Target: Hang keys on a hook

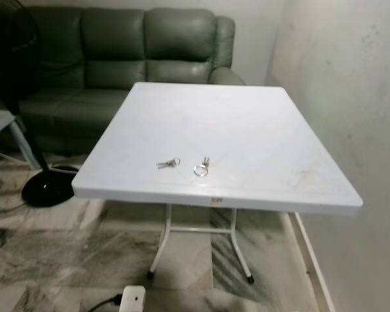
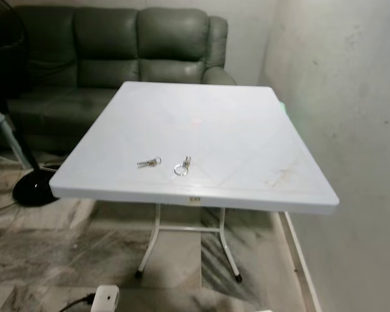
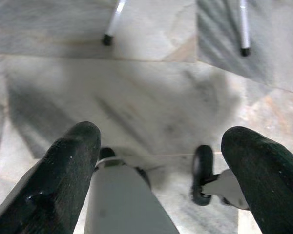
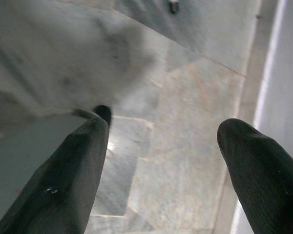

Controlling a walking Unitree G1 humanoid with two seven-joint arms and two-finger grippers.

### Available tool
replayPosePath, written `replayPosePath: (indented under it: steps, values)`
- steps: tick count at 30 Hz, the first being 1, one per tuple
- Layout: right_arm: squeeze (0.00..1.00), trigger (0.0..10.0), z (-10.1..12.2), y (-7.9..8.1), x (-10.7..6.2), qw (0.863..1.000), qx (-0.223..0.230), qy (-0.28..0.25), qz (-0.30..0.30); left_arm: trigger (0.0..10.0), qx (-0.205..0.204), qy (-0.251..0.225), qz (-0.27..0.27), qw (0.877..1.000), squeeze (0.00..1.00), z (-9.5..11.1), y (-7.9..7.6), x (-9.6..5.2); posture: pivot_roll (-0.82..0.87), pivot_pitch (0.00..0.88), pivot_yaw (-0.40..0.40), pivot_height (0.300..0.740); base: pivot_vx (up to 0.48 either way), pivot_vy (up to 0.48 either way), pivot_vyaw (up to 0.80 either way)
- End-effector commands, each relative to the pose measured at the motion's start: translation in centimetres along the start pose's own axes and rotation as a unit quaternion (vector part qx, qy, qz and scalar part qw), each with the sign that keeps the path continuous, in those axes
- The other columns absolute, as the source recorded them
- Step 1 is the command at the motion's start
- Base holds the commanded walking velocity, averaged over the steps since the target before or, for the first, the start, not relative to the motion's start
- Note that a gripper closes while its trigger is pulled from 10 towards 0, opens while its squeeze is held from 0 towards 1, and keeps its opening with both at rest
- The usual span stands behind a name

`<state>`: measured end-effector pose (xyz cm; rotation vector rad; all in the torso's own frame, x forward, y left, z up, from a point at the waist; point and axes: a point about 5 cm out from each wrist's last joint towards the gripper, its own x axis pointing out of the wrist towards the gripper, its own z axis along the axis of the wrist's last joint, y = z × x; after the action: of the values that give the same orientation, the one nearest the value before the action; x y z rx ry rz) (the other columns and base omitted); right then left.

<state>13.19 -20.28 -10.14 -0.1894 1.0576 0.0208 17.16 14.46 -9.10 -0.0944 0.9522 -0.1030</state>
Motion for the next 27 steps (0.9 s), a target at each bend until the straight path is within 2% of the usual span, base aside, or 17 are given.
replayPosePath:
  steps: [1,4,27]
  values:
    - [0.0,10.0,0.61,0.82,0.14,1.0,0.001,-0.009,0.011,10.0,0.006,-0.001,0.013,1.0,0.0,0.13,0.9,-0.12,0.01,0.0,-0.033,0.74,0.0,0.45,0.0]
    - [0.0,10.0,0.63,0.81,0.15,1.0,0.002,-0.009,0.011,10.0,0.006,-0.002,0.013,1.0,0.0,0.17,0.91,-0.11,0.01,0.0,-0.034,0.74,0.0,0.44,0.0]
    - [0.0,10.0,0.77,0.9,0.18,1.0,-0.007,-0.01,0.014,10.0,0.021,-0.007,0.016,1.0,0.0,0.38,0.88,-0.08,0.01,0.0,-0.037,0.74,0.0,0.0,0.0]
